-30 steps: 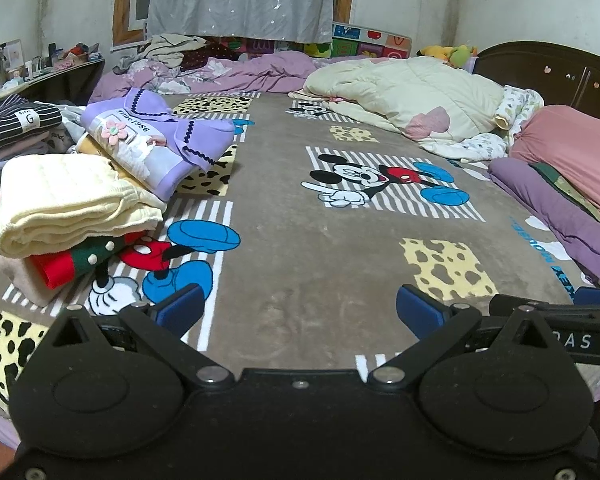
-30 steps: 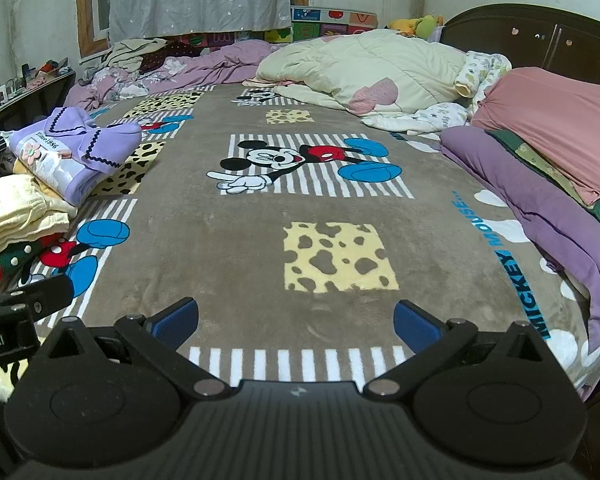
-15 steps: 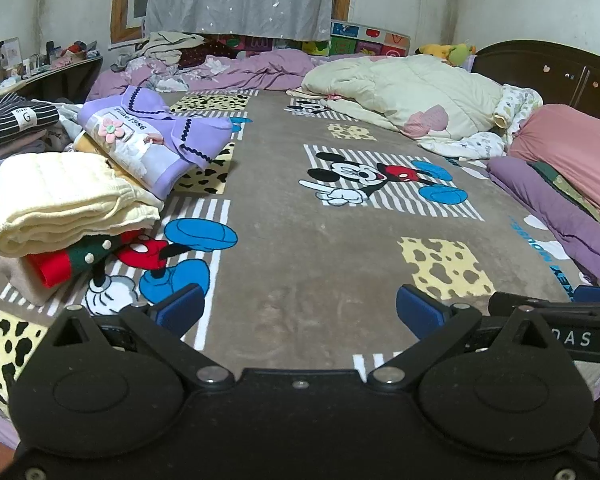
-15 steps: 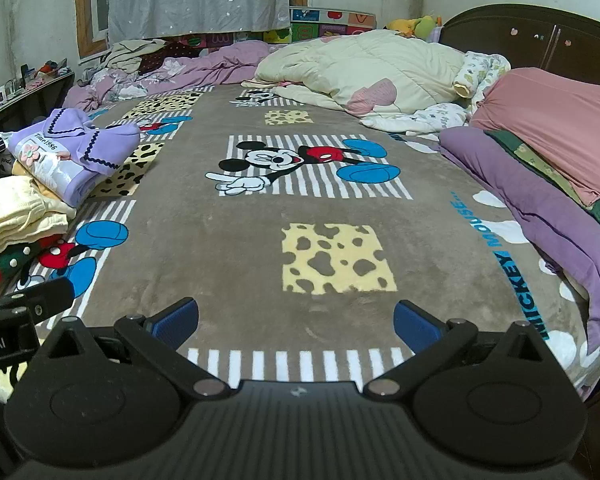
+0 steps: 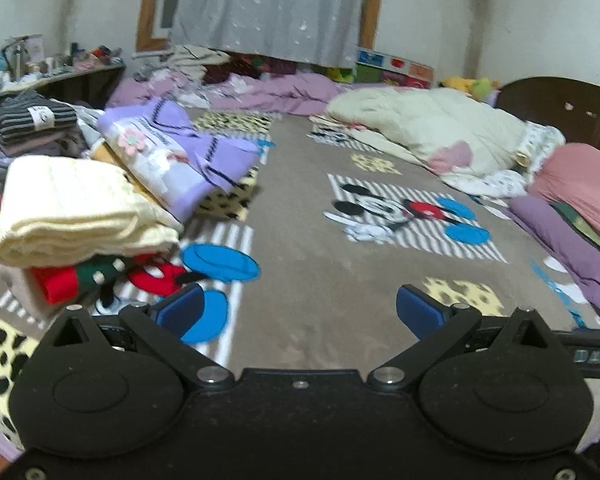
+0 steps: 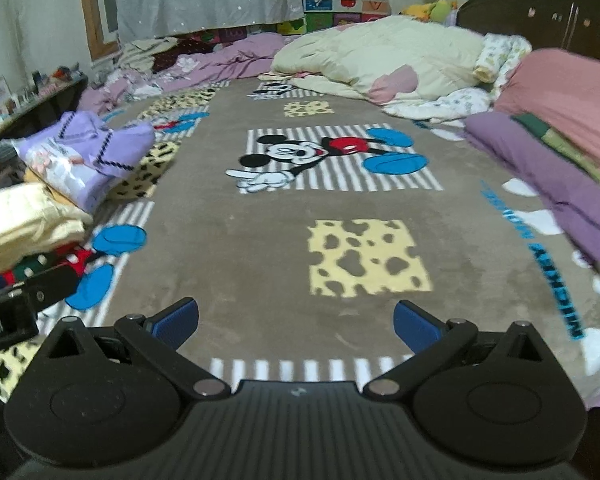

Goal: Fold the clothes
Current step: 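Reach the left tool to the lavender sweatshirt and grasp its trimmed edge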

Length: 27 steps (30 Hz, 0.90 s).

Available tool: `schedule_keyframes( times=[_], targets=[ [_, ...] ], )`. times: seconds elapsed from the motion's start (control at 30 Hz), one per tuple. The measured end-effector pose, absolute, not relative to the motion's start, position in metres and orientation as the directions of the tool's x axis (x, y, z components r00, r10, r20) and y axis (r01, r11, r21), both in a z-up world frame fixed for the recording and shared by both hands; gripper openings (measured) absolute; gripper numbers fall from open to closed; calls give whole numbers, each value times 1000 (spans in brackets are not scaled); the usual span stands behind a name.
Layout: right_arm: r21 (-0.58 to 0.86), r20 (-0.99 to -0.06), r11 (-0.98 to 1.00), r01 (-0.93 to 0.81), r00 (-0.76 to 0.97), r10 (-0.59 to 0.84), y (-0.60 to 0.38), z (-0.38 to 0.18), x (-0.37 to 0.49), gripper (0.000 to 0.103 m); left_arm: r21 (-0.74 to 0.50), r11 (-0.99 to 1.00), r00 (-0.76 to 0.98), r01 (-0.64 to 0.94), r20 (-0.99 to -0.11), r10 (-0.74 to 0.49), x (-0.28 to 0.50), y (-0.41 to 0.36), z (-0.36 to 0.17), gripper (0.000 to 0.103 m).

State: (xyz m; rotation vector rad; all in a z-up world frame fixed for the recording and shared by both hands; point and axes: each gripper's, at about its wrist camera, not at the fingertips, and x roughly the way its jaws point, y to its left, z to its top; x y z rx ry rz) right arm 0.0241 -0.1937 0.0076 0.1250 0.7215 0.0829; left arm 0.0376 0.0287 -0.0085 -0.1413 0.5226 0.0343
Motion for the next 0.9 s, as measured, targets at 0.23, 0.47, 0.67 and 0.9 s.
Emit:
schedule_keyframes(
  times=[0.23,0.47,0.67,0.9],
  targets=[
    [215,-596,974,-74,780,191,-197,1,57,103,-247,962,822,-115,-567,-47,88,75,-14,103],
    [247,-592,964,-95,773,228,-195,-9,107,103,-257,952,873,-164,-488,19,143,115,-8,103],
    [272,-658,959,-81,711,246,-190,-22,160,103,-111,965,898,-237,-404,174,203,138,8,102],
    [334,-643,933,-131,692,328,-175,-36,199,103,98,939,856,-329,-390,341,291,174,16,88]
  ],
)
